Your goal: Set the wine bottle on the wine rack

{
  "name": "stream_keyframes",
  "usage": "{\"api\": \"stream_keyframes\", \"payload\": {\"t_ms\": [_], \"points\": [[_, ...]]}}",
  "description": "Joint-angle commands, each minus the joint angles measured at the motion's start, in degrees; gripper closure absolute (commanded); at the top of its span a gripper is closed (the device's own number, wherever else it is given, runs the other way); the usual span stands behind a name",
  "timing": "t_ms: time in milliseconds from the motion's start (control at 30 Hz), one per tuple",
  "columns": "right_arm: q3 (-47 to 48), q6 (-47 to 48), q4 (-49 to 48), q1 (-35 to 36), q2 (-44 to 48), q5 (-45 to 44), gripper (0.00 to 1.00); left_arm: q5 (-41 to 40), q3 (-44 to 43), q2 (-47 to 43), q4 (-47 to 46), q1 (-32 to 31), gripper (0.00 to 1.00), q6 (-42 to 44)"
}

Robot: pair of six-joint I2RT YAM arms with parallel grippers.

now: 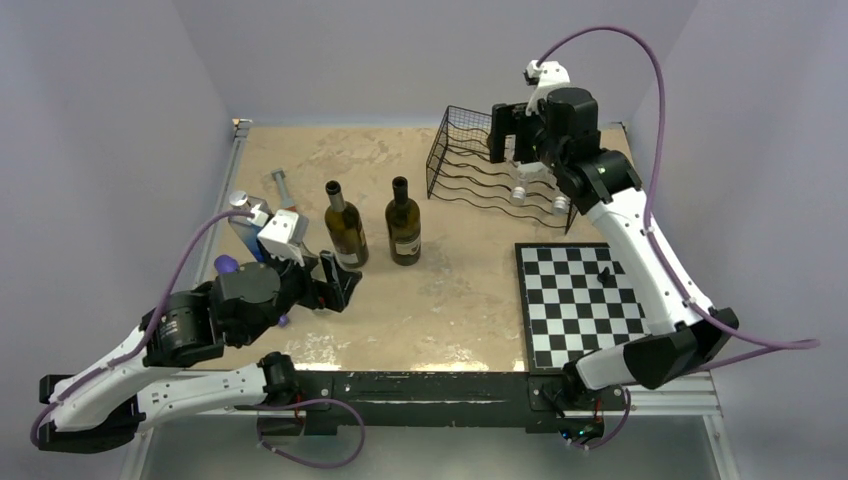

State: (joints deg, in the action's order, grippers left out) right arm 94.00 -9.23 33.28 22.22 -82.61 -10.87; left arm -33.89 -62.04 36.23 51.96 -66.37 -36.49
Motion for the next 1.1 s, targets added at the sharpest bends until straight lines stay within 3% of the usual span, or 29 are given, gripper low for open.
{"api": "stream_keyframes", "payload": {"t_ms": [0, 133, 267, 433, 700, 800, 1067], "points": [[2.6, 7.7, 3.9, 3.7, 3.8, 18.4, 0.02, -0.8, -4.8, -0.9, -0.9, 0.3, 0.01, 4.4], [4.0, 12.2, 6.9, 10.1, 4.8, 23.3, 0.02, -1.2, -7.5, -1.2, -0.8, 0.3, 0.01, 6.8], [-2.0, 10.6, 0.4, 15.9, 6.1, 26.2, 0.03, -1.3, -9.5, -2.2, -0.1, 0.3, 0.01, 7.5], [-0.6, 7.3, -1.1, 21.3, 2.0, 22.5, 0.05, -1.2, -9.0, -5.4, 0.8, 0.3, 0.01, 6.3], [9.1, 4.7, 3.6, 24.6, -9.8, 16.8, 0.18, -0.9, -8.7, -9.5, 3.0, 0.3, 0.01, 4.2], [10.5, 3.0, 3.1, 25.0, -12.7, 11.8, 0.19, -1.0, -9.1, -10.1, 3.8, 0.3, 0.01, 4.2], [14.1, 2.1, 5.1, 25.2, -18.2, 10.1, 0.28, -1.3, -9.7, -10.7, 4.5, 0.3, 0.01, 5.3]]}}
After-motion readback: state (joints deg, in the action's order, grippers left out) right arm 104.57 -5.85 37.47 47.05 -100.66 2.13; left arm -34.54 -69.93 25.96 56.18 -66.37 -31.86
